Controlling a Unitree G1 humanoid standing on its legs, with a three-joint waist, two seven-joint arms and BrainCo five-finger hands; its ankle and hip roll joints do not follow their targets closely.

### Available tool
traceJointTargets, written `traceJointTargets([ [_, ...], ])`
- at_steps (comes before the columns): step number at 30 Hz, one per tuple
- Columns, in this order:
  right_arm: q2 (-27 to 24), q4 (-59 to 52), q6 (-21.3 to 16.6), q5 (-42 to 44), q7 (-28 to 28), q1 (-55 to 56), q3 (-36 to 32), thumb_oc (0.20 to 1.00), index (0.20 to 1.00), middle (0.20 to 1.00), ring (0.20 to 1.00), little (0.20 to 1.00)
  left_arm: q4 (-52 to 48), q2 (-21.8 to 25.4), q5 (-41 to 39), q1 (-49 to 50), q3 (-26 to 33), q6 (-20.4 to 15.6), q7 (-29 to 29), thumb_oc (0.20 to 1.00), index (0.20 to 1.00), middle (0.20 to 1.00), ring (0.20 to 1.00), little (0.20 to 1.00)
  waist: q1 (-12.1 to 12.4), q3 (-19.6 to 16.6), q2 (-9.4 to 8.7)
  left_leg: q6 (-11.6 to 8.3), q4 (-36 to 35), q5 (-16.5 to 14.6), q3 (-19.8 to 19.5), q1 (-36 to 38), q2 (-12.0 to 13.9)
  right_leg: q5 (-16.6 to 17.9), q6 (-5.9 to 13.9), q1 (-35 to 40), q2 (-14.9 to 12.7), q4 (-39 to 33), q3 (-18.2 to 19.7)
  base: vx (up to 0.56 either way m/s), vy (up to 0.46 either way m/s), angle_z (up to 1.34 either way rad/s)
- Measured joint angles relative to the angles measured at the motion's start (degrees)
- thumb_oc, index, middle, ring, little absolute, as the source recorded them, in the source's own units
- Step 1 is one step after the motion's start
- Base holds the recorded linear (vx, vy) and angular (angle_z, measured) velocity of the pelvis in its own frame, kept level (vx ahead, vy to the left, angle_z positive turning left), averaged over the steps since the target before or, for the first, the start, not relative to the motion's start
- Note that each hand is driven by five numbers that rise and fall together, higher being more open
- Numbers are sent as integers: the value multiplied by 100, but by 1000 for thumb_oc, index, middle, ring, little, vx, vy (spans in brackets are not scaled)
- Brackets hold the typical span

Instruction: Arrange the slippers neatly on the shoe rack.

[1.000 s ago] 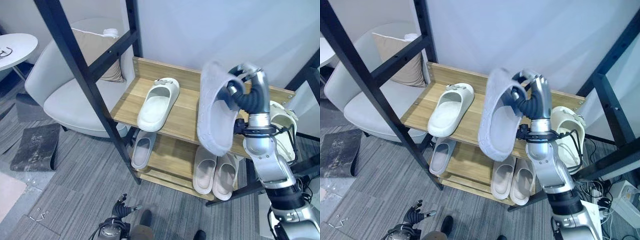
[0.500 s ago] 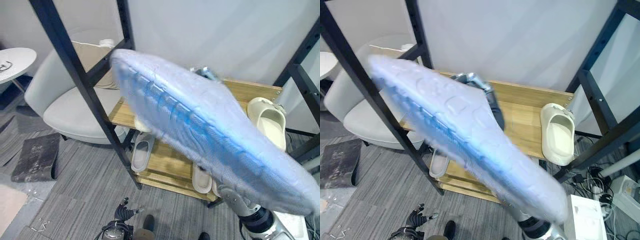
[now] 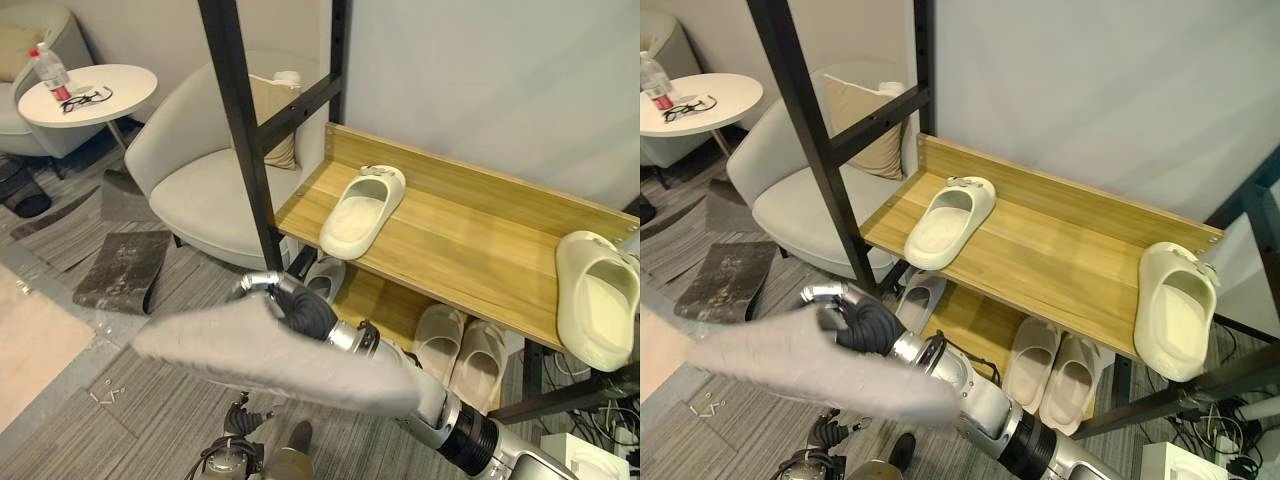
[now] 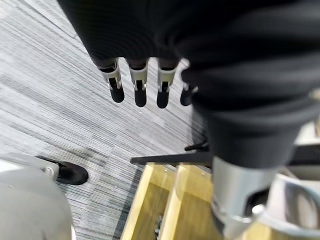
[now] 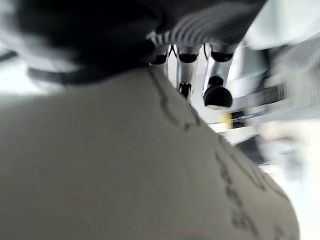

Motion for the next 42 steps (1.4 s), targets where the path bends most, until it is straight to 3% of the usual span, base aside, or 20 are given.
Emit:
traceJointTargets([
  [2,-138,354,96,-781,-136,158,-81,200,200,200,200,200,46,-5,-122,-45,54,-24,64,1000,1000,1000,1000,1000,5,134,-9,-4,0,4,-18,-16,-1,-35,36,-15,-3,0,-7,-28,0,5],
  [5,-324,1308,221,-2738,-654,66,-154,200,200,200,200,200,270,-9,-283,-159,26,-70,80,1000,1000,1000,1000,1000,-1,371,71,40,99,56,-12,-180,1,32,21,-119,6,1,8,-102,22,-2],
  [7,-496,1504,244,-3441,-920,9,-305,200,200,200,200,200,223,-4,-289,-270,-46,-118,83,1000,1000,1000,1000,1000,-10,583,127,48,240,55,-6,-305,-7,44,-12,-226,11,56,26,-207,32,-3],
  [10,-498,2275,200,-4112,-1522,-462,-593,200,200,200,200,200,123,24,-462,-612,-418,-219,108,1000,1000,1000,1000,1000,-26,994,299,31,861,-12,5,-933,13,-84,-79,-866,-96,766,137,-310,55,-8],
  [11,-562,2669,373,-4346,-1706,-854,-619,200,200,200,200,200,130,3,-497,-891,-627,-275,100,1000,1000,1000,1000,1000,-32,1277,451,13,1069,-89,-29,-1131,35,-163,-119,-1081,-95,1015,152,-141,49,-3],
  [13,-720,3156,478,-4704,-2016,-1370,-630,200,200,200,200,200,76,-80,-636,-1243,-831,-399,84,1000,1000,1000,1000,1000,-30,1611,584,19,1302,-102,-56,-1438,20,-301,-197,-1459,-197,1469,190,-118,84,2],
  [17,-928,3706,642,-5245,-2673,-2033,-699,200,200,200,200,200,-29,-73,-805,-1441,-880,-562,55,1000,1000,1000,1000,1000,-4,1800,571,47,1713,-256,-66,-1911,-142,-620,-230,-2069,-482,2220,293,-86,77,8],
  [24,-1234,4566,915,-5357,-3478,-3099,-865,200,200,200,200,200,-262,176,-1129,-1515,-1084,-762,40,1000,1000,1000,1000,1000,25,1849,595,206,2560,-517,-130,-2804,-416,-930,-176,-2925,-864,3161,437,-57,38,11],
  [32,-1413,6075,1206,-5305,-3941,-3991,-811,200,200,200,200,200,-356,329,-1163,-1670,-1278,-841,26,1000,1000,1000,1000,1000,173,1888,588,209,2934,-551,-219,-3481,-602,-1139,-145,-3628,-1101,3772,504,6,-8,9],
  [37,-1445,6796,1197,-4970,-4335,-4408,-818,200,200,200,200,200,-564,417,-1162,-1668,-1515,-870,-32,1000,1000,1000,1000,1000,206,1889,598,189,2971,-533,-316,-3695,-717,-1276,-139,-3887,-1242,4052,503,8,-9,11],
  [42,-1784,6959,1217,-4666,-4562,-4786,-878,200,200,200,200,200,-730,449,-1162,-1696,-1561,-897,-82,1000,1000,1000,1000,1000,323,1899,620,143,3134,-507,-407,-4029,-801,-1428,-219,-4220,-1362,4400,439,17,-25,19],
])
